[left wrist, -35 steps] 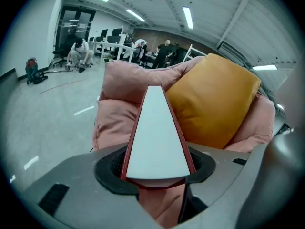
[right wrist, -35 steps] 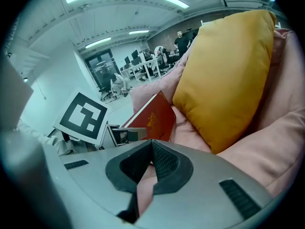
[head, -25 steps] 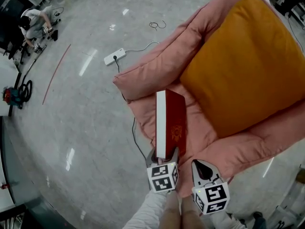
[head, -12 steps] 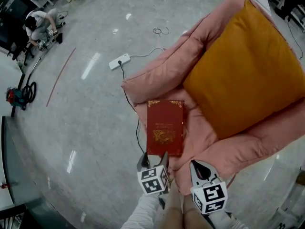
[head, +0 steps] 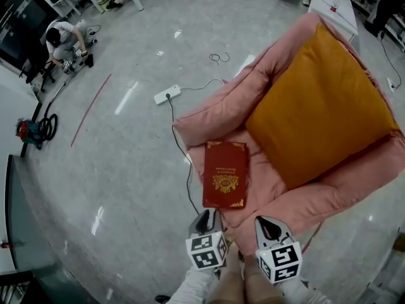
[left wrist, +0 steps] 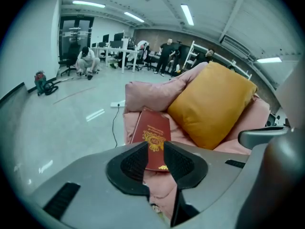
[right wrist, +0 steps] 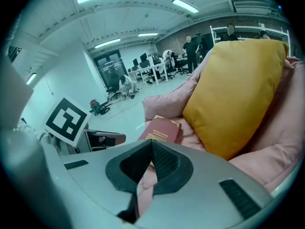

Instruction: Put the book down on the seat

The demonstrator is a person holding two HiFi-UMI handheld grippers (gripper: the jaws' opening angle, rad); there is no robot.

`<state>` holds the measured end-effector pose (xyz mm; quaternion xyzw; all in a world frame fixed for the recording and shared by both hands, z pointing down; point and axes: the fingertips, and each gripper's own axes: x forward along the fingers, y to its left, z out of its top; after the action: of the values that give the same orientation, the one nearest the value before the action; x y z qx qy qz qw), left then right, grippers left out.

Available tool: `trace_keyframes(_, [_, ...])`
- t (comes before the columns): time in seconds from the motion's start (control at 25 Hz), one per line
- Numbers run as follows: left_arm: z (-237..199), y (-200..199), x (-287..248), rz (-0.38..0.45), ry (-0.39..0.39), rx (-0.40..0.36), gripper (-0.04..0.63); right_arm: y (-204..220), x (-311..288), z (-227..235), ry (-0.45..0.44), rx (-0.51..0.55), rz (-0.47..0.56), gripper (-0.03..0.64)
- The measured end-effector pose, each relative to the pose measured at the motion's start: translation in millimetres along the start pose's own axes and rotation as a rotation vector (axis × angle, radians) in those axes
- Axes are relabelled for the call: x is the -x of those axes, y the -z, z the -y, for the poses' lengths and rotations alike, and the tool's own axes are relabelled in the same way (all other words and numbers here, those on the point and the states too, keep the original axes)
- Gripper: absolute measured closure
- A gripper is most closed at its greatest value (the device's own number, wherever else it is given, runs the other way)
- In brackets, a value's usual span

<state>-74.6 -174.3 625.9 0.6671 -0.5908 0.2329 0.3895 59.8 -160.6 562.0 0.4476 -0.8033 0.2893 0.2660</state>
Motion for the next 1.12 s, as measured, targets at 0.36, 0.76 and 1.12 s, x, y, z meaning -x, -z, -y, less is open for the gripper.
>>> trace_keyframes(0.36, [37.6,-41.8,66.9,0.063,0.062,-0.084,0.589,-16.7,38.5,-7.7,-0.024,0.03,0.017,0.612])
trace_keyframes(0.76, [77.6,-57.4,130.7,0.145,0.14,-0.167,0.591,-32.6,76.5,-31.8,-0.077,0.065,0.059,0.612])
trace_keyframes(1.12, [95.1,-61.4,170.3,0.198,0.166,-0.173,0.591,-57.8,110.4,-59.3,-0.112,0.127,0.136,0.612])
